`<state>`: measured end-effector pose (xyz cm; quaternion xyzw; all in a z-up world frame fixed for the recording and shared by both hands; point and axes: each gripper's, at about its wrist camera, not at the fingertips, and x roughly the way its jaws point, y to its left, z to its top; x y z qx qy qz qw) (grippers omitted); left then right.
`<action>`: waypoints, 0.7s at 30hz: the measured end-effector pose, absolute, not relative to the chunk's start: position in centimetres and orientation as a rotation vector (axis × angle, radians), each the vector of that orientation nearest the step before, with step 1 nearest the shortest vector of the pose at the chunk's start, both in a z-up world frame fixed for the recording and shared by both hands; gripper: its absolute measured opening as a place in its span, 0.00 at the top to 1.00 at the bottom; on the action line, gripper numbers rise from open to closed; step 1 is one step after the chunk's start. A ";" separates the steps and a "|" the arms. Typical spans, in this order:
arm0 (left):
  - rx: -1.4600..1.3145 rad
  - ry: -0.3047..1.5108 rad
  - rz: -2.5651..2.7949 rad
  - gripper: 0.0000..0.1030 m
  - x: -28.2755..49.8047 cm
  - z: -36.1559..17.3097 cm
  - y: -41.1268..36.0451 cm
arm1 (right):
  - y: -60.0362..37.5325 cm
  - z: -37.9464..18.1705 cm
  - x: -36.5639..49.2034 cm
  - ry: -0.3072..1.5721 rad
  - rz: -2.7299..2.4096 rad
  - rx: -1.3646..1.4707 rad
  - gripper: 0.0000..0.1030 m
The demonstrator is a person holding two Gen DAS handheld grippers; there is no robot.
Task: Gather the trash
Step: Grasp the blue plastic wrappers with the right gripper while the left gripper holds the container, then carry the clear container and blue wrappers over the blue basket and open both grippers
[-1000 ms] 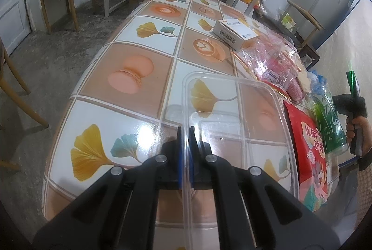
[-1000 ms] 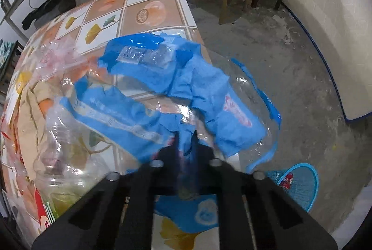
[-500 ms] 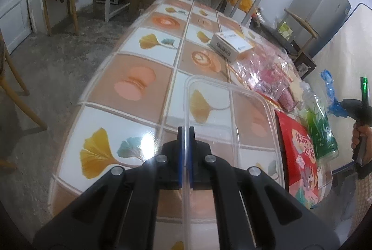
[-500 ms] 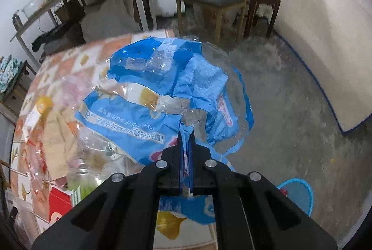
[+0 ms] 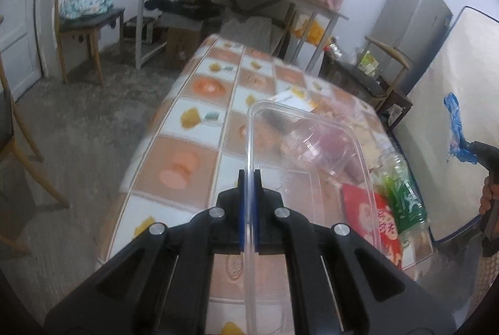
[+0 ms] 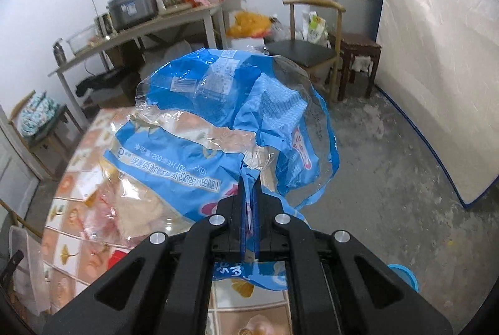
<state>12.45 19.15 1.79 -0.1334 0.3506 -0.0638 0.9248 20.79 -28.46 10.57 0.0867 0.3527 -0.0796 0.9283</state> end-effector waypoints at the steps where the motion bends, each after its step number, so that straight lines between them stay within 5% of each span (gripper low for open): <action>1: -0.268 0.710 -0.139 0.98 12.5 2.3 18.9 | -28.5 11.0 20.1 0.710 -0.157 0.182 0.97; 21: -0.021 0.595 -0.649 0.98 13.9 11.5 -1.9 | -37.9 10.9 3.8 0.634 -0.334 0.341 0.97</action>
